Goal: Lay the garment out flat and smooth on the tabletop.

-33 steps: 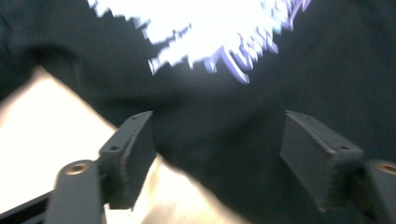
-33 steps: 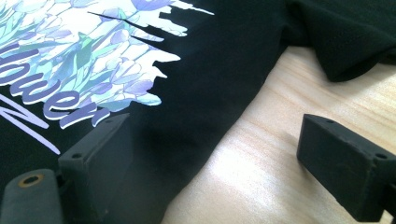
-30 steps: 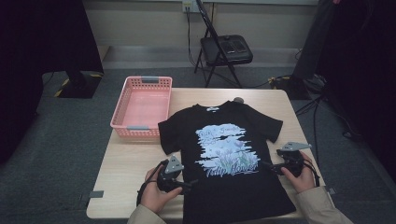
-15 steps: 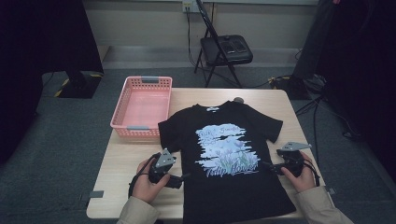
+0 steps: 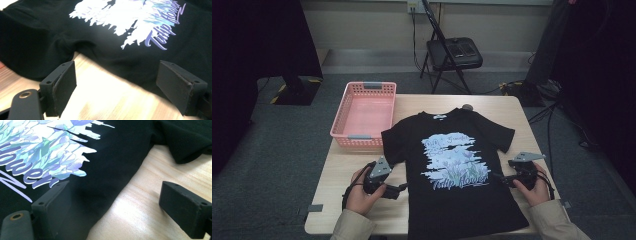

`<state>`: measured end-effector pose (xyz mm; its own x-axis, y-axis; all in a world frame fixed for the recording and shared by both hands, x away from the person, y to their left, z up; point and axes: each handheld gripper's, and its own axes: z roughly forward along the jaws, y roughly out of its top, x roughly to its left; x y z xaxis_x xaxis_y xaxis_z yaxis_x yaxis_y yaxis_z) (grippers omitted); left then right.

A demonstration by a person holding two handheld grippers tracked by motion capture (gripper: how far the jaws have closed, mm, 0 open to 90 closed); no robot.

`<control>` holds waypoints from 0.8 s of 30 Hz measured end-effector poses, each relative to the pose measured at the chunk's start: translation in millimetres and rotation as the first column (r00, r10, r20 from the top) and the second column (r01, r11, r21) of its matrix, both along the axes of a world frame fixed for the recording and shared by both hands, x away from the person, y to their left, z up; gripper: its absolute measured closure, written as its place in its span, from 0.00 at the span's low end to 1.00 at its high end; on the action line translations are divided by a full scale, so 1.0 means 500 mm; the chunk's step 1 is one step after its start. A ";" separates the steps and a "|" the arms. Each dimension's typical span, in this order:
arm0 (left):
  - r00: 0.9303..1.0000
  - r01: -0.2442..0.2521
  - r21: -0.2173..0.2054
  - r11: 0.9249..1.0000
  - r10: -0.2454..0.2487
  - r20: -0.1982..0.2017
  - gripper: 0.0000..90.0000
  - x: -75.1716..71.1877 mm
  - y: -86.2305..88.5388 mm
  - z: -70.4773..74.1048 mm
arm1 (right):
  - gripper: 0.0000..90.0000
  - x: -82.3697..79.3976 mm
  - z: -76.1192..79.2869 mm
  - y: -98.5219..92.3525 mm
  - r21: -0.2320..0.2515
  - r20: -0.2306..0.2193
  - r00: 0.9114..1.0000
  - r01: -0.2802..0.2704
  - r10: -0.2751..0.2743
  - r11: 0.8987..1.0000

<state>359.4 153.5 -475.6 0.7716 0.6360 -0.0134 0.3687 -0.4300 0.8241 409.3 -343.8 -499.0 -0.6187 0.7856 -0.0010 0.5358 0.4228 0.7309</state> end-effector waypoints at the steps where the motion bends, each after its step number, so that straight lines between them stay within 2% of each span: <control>1: 1.000 -0.001 0.010 1.000 0.001 0.002 0.18 0.001 0.004 -0.001 | 0.11 0.000 0.000 0.000 0.000 0.000 1.000 0.000 0.000 1.000; 3: 1.000 -0.008 0.003 1.000 0.008 -0.011 0.18 0.001 0.010 -0.004 | 0.11 0.000 0.000 0.000 -0.001 0.000 1.000 0.000 0.000 1.000; 8: 1.000 -0.013 0.003 1.000 0.013 -0.008 0.18 0.002 0.025 -0.005 | 0.11 0.000 0.000 0.000 0.000 0.000 1.000 0.000 0.000 1.000; 14: 0.999 -0.030 0.024 0.999 0.030 -0.018 0.18 0.005 0.040 -0.017 | 0.11 0.000 0.000 0.000 0.000 0.000 1.000 0.000 0.000 1.000; 24: 0.998 -0.062 0.022 0.998 0.062 -0.028 0.18 0.011 0.066 -0.033 | 0.11 0.000 0.000 0.000 0.000 0.000 1.000 0.000 0.000 1.000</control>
<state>365.1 186.4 -491.9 0.7302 0.6829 -0.0208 0.4185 -0.4230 0.8037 409.3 -343.8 -499.0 -0.6186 0.7857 -0.0009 0.5360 0.4229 0.7307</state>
